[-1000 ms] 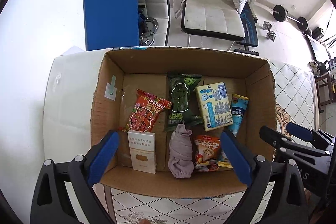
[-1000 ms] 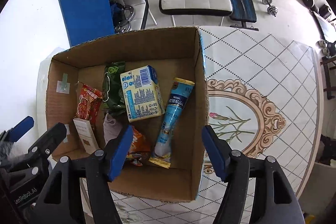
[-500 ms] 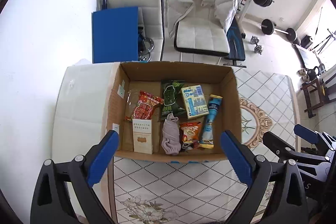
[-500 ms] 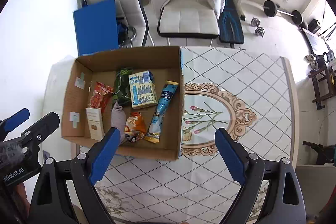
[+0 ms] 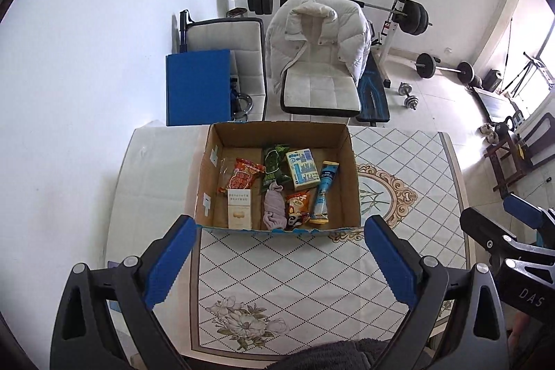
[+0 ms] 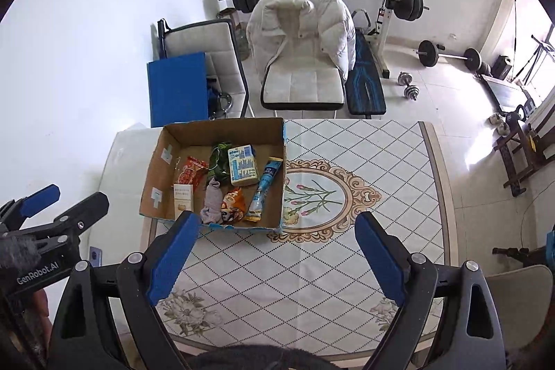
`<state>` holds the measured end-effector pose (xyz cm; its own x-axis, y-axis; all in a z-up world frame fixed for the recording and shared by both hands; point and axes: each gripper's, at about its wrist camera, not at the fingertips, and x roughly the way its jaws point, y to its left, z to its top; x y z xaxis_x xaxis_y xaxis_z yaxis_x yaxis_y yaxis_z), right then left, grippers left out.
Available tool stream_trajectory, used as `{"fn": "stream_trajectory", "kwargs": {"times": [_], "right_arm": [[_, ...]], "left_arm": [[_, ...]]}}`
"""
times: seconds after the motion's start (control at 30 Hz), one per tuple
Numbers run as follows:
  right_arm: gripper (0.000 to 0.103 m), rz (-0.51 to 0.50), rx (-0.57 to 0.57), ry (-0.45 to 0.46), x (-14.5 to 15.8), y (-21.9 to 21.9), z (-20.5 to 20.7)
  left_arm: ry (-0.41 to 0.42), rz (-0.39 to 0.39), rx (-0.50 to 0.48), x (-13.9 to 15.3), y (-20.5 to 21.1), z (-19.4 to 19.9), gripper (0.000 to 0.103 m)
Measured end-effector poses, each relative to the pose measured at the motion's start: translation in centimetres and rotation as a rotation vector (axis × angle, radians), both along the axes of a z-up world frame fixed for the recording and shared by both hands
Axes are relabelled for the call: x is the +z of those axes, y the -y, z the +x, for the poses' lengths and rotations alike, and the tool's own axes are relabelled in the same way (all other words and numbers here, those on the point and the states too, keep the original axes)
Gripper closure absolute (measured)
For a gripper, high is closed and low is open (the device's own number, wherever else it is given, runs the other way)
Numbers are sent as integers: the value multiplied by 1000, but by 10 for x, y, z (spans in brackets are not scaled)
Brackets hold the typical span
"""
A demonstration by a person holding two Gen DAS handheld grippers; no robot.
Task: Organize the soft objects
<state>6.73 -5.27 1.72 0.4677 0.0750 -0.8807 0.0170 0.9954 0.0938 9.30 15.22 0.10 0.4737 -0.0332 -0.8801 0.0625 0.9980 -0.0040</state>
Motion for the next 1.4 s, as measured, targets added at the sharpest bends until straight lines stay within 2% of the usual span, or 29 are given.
{"fn": "stream_trajectory", "kwargs": {"times": [0.2, 0.57, 1.4], "right_arm": [[9, -22, 4, 38, 21, 3, -24], [9, -46, -25, 53, 18, 3, -30], [9, -86, -59, 73, 23, -3, -34]], "left_arm": [[22, -3, -15, 16, 7, -18, 4], [68, 23, 24, 15, 6, -25, 4], [78, 6, 38, 18, 3, -32, 4]]}}
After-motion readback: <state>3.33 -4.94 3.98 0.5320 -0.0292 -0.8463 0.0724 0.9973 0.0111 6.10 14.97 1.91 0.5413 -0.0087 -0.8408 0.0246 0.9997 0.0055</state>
